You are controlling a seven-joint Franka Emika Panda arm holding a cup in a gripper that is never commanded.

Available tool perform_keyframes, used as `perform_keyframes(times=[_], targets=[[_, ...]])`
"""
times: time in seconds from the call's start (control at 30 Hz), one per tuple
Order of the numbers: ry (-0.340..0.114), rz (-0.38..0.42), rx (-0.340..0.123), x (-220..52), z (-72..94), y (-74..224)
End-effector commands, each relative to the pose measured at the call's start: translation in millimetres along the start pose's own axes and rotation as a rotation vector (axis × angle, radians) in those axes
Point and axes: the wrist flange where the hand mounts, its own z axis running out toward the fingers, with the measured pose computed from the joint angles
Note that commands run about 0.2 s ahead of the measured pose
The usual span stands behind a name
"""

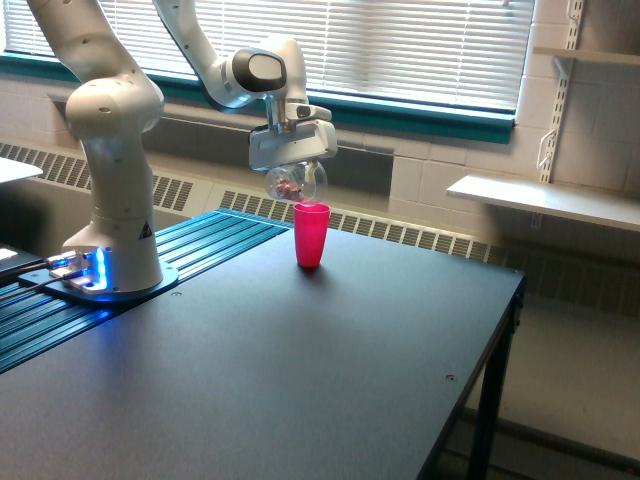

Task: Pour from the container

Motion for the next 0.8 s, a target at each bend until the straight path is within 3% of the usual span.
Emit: perform_keyframes(times=[0.03,0.27,0.8], targets=[[0.024,-0.036,-0.053,-2.1,-0.7,-15.0],[0.041,-0.052,-0.092,-3.2,-1.8,-18.0],[0.037,-0.044,-0.102,-0.8,-3.2,-19.3]])
